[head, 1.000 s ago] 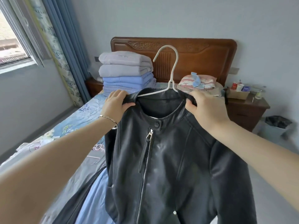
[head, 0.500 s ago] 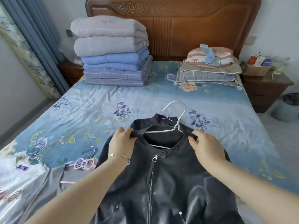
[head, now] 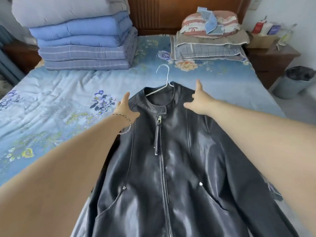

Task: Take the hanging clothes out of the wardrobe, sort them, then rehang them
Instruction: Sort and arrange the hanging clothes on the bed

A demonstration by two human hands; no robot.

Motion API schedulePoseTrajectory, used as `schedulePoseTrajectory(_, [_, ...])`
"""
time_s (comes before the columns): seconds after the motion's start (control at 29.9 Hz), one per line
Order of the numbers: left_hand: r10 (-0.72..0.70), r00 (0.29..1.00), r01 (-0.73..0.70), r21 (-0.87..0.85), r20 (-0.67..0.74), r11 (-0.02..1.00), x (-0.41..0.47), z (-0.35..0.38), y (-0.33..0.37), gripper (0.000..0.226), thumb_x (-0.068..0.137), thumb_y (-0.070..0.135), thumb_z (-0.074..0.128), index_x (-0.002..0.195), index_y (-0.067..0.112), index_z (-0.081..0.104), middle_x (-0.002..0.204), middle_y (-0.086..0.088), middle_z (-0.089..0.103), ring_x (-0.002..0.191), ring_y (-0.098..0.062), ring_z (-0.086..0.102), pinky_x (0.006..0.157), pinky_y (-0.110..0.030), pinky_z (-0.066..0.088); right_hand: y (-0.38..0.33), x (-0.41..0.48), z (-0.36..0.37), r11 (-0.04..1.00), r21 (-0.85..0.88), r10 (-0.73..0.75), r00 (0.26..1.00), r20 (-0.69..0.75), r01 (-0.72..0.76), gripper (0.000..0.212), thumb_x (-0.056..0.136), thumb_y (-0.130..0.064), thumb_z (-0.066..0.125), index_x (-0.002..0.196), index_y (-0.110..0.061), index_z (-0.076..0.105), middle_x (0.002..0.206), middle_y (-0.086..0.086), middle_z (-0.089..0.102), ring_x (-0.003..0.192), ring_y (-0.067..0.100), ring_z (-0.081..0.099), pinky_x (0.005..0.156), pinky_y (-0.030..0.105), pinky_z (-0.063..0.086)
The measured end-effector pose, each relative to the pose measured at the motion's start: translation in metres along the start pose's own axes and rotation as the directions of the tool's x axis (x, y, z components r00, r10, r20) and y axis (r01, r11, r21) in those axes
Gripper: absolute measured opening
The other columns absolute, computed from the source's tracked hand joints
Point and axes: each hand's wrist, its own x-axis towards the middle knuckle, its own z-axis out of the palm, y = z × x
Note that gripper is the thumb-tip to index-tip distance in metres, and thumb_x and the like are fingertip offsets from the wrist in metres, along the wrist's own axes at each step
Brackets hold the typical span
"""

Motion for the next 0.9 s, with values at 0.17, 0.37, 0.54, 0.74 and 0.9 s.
schedulePoseTrajectory(0.17, [-0.144, 0.975, 0.106, 0.212, 0.172, 0.972, -0.053, 0.066, -0.05, 0.053, 0.09, 0.011, 0.052, 0.141, 0.019, 0.038, 0.143, -0.013, 0.041, 0.129, -0.033, 0.041, 0.106, -0.036, 0.036, 0.082, -0.036, 0.045, 0.997, -0.054, 0.058, 0.987, 0.15, -0.051, 0.065, 0.093, -0.016, 0.05, 0.148, -0.014, 0.016, 0.133, 0.009, 0.054, 0.122, 0.026, 0.05, 0.102, 0.029, 0.038])
schedulePoseTrajectory(0.37, [-0.09, 0.931, 0.001, 0.243, 0.354, 0.97, -0.116, 0.116, -0.017, 0.026, 0.091, 0.004, 0.046, 0.105, 0.009, 0.067, 0.113, -0.011, 0.066, 0.106, -0.027, 0.061, 0.092, -0.029, 0.046, 0.19, -0.136, 0.08, 0.975, -0.126, 0.219, 0.89, 0.4, -0.184, 0.031, 0.093, -0.014, 0.049, 0.123, -0.014, 0.056, 0.129, 0.007, 0.057, 0.117, 0.021, 0.054, 0.096, 0.024, 0.041])
schedulePoseTrajectory(0.54, [-0.098, 0.859, -0.047, 0.269, 0.502, 0.962, -0.179, 0.172, 0.047, 0.024, 0.092, 0.006, 0.047, 0.108, 0.007, 0.065, 0.11, -0.013, 0.067, 0.104, -0.029, 0.063, 0.089, -0.032, 0.051, 0.277, -0.224, 0.049, 0.954, -0.171, 0.299, 0.833, 0.465, -0.246, 0.029, 0.094, -0.014, 0.047, 0.121, -0.014, 0.058, 0.129, 0.001, 0.056, 0.121, 0.018, 0.05, 0.097, 0.021, 0.037])
schedulePoseTrajectory(0.74, [-0.042, 0.807, -0.175, 0.306, 0.59, 0.936, -0.276, 0.255, 0.122, 0.026, 0.095, 0.014, 0.043, 0.111, 0.016, 0.063, 0.115, -0.006, 0.062, 0.107, -0.024, 0.058, 0.09, -0.028, 0.047, 0.401, -0.294, -0.002, 0.914, -0.244, 0.399, 0.826, 0.398, -0.325, 0.025, 0.094, -0.01, 0.042, 0.106, -0.016, 0.062, 0.112, 0.004, 0.062, 0.111, 0.022, 0.057, 0.087, 0.023, 0.042])
schedulePoseTrajectory(0.9, [-0.087, 0.838, -0.096, 0.303, 0.539, 0.948, -0.338, 0.319, 0.146, 0.023, 0.091, 0.011, 0.04, 0.087, 0.025, 0.057, 0.095, 0.001, 0.061, 0.086, -0.021, 0.056, 0.082, -0.029, 0.049, 0.48, -0.285, -0.017, 0.891, -0.295, 0.411, 0.891, 0.194, -0.347, 0.032, 0.092, -0.01, 0.044, 0.12, -0.014, 0.058, 0.126, 0.005, 0.056, 0.115, 0.024, 0.055, 0.092, 0.028, 0.044])
